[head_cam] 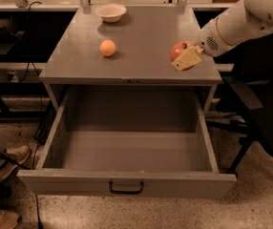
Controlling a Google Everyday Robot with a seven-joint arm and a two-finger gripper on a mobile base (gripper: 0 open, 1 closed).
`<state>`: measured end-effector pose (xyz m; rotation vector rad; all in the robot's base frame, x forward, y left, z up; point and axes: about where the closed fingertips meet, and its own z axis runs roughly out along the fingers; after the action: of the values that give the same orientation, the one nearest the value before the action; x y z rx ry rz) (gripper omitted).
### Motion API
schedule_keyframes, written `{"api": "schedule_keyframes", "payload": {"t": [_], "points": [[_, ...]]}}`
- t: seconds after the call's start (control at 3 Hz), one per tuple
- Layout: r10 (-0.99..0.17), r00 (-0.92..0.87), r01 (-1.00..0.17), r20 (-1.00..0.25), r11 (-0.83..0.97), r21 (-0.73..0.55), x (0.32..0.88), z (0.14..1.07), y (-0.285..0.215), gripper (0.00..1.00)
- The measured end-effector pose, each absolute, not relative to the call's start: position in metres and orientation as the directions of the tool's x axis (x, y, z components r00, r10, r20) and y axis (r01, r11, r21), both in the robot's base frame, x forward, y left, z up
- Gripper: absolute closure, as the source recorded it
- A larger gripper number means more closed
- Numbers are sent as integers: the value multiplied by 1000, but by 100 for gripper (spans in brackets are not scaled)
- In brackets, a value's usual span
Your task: Place apple into top drawer
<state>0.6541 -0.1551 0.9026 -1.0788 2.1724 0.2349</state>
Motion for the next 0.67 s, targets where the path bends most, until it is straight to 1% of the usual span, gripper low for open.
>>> {"api": "schedule_keyframes", "payload": {"t": [0.33, 0.67], "points": [[-633, -417, -758, -653, 638, -135, 654, 902, -155, 100], [-636, -437, -764, -636, 636, -111, 632, 883, -153, 100]]}}
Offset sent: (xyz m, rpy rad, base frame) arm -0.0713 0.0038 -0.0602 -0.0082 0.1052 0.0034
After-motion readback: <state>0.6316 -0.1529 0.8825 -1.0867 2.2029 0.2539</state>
